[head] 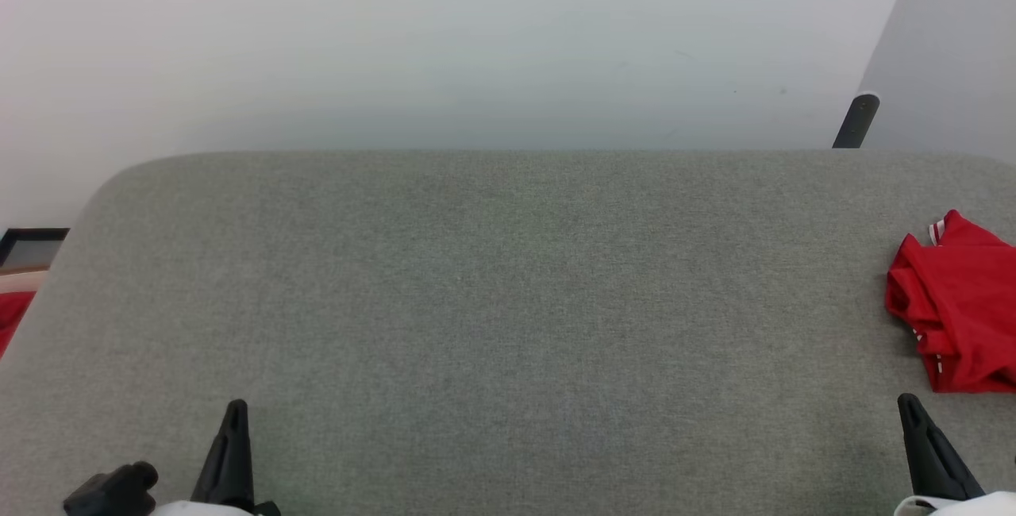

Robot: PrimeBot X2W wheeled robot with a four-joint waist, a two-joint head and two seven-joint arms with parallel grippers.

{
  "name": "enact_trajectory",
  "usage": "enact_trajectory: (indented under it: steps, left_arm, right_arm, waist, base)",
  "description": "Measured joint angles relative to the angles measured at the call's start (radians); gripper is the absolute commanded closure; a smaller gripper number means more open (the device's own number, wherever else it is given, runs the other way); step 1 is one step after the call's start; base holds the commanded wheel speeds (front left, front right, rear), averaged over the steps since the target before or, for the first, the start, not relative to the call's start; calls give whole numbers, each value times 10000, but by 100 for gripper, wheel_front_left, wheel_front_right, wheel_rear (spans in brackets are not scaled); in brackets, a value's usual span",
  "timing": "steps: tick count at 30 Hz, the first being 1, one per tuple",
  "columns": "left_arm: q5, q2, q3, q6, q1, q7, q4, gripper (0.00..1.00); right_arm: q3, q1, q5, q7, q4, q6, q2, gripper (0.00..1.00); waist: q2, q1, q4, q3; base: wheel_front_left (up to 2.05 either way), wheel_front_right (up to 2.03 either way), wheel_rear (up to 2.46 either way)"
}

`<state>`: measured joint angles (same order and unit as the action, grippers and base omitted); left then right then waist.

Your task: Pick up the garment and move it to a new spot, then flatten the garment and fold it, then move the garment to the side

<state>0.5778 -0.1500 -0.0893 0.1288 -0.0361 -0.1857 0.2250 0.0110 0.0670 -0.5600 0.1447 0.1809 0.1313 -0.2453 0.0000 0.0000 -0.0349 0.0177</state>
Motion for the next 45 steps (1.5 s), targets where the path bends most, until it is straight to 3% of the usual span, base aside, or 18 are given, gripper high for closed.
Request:
enact_trajectory:
  steps: [21,45]
  left_arm:
    - [2884,267,-63,0,376,815,59,100]
    - [5465,522,-127,0,730,1588,107,100]
  right_arm:
    - [284,-476,-2930,-715,174,0,529,100]
    - [533,-936,-5551,-1365,334,-2,1018,100]
  waist:
    - [0,1,67,-39]
    - [0,1,142,-85]
  base:
    - [0,0,0]
    - [0,0,0]
